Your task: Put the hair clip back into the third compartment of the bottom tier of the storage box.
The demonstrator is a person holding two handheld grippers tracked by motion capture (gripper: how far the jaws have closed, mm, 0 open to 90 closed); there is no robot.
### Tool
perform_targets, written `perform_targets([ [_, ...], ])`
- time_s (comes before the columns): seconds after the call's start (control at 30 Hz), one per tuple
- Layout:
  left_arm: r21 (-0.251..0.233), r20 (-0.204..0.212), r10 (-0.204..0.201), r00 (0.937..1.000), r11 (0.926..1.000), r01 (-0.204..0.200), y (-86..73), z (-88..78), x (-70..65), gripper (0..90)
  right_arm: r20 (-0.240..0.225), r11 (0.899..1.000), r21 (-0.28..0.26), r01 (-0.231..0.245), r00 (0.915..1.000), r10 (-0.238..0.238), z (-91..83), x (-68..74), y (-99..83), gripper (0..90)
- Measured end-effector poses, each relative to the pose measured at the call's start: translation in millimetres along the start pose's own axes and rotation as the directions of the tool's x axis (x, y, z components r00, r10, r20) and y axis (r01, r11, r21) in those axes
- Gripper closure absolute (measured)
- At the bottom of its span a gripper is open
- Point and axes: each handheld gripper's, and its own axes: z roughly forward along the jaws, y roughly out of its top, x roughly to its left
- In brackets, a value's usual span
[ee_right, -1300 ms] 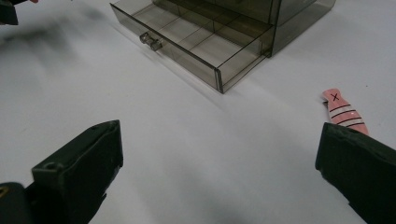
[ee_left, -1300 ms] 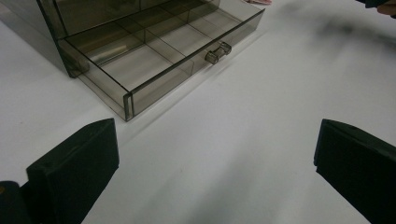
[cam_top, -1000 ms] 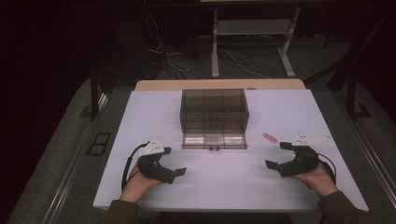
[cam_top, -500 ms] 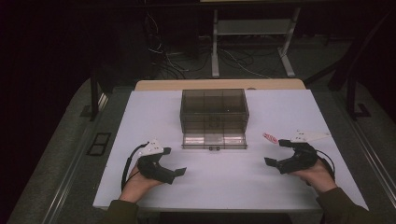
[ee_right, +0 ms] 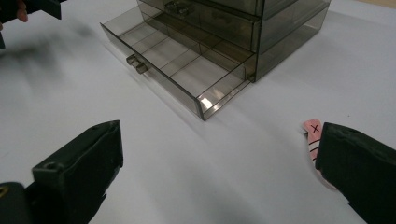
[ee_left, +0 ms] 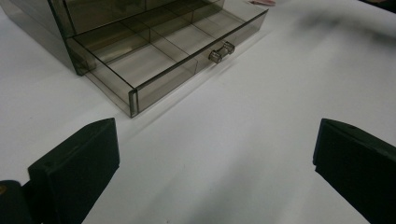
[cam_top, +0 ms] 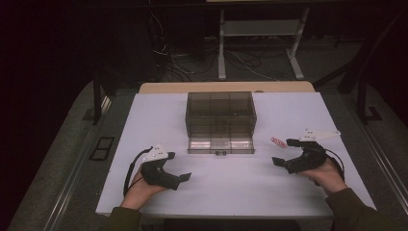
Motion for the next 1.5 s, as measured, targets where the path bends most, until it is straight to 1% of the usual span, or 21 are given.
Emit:
perform_targets([
  [0.17,-0.009,-0.008,-0.001,1.0000,1.0000,0.001,0.8,-0.9,0.7,0.0,-0.003,1.000,-0.006,-0.004,1.0000,0.004,2.9,-5.5,1.9,0.1],
  [0.3,-0.004,-0.007,0.000,1.0000,1.0000,0.000,0.1,-0.4,0.7,0.0,-0.003,1.000,-0.012,-0.012,0.9999,0.012,2.1,-7.8,4.1,0.2],
  [0.6,-0.010,-0.008,-0.004,1.0000,0.9999,0.004,-0.1,-0.7,0.8,0.0,-0.004,1.000,-0.020,-0.020,0.9998,0.019,2.2,-13.3,9.6,0.1],
  [0.7,-0.013,-0.010,-0.004,0.9999,0.9999,0.004,-0.3,-0.9,1.3,0.0,0.001,1.000,-0.016,-0.011,0.9999,0.011,2.9,-15.5,12.6,0.1],
  [0.73,-0.013,-0.010,-0.004,0.9999,0.9999,0.004,-0.3,-1.0,1.4,0.0,0.001,1.000,-0.015,-0.015,0.9999,0.015,3.2,-16.1,13.7,0.1],
  [0.87,-0.014,-0.009,-0.004,0.9999,0.9999,0.004,-0.5,-0.9,1.2,0.0,0.004,1.000,0.007,0.014,0.9999,-0.014,4.9,-19.4,17.2,0.1],
  [1.03,-0.017,-0.009,-0.005,0.9999,0.9999,0.004,-0.3,-1.4,1.8,0.0,0.006,0.999,0.028,0.017,0.9998,-0.017,7.2,-22.2,22.8,0.1],
  [1.17,-0.018,-0.010,-0.004,0.9999,0.9998,0.004,-0.3,-1.6,1.7,0.0,0.014,0.999,0.028,0.022,0.9996,-0.023,8.2,-25.5,27.4,0.1],
  [1.2,-0.018,-0.010,-0.004,0.9999,0.9998,0.004,-0.3,-1.6,1.7,0.0,0.015,0.999,0.030,0.015,0.9998,-0.015,8.3,-26.2,28.2,0.1],
  [1.3,-0.019,-0.009,-0.004,1.0000,0.9998,0.004,-0.1,-1.8,1.8,0.0,0.024,0.999,0.034,0.032,0.9992,-0.032,9.4,-29.3,30.5,0.1],
  [1.33,-0.018,-0.010,-0.004,0.9999,0.9998,0.004,0.0,-1.9,1.8,0.0,0.023,0.999,0.032,0.025,0.9994,-0.026,9.3,-30.0,31.7,0.2],
  [1.5,-0.020,-0.011,-0.004,0.9999,0.9998,0.004,0.0,-2.1,1.8,0.0,0.027,0.999,0.030,0.025,0.9993,-0.026,9.6,-35.8,35.6,0.2],
])
